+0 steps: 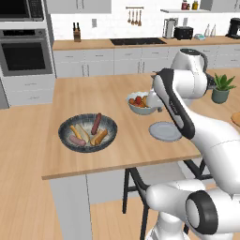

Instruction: Place one bun and one sausage from the bowl on each plate.

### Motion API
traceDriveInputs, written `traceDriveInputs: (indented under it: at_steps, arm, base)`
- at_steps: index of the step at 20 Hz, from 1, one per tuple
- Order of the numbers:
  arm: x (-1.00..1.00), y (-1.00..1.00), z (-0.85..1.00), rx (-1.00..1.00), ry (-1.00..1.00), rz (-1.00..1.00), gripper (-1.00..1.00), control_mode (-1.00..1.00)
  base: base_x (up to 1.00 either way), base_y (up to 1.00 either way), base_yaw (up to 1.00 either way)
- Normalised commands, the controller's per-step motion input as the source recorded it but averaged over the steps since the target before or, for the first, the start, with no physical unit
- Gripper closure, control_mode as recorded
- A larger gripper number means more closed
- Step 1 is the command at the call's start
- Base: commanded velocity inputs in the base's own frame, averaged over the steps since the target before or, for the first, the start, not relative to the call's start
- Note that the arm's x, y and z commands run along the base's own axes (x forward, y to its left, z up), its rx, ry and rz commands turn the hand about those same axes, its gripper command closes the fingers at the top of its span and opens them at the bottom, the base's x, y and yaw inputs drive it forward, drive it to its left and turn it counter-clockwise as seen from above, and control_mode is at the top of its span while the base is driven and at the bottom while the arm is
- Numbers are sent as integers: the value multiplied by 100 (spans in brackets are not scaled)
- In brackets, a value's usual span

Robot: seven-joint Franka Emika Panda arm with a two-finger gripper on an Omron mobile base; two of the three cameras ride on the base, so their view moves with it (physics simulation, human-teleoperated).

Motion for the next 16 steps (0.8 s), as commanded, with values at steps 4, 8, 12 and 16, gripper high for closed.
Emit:
traceDriveInputs:
  at_steps: [4,8,12,16]
  arm:
    - [-2,55,-11,0,4,0,-100,-100]
    - [0,100,-35,-5,9,-2,-100,-100]
    - [16,99,-30,3,17,-9,-100,-100]
    - [29,71,-52,7,14,-12,-100,-100]
  base:
    - [0,0,0]
    - [0,0,0]
    - [0,0,0]
    - [0,0,0]
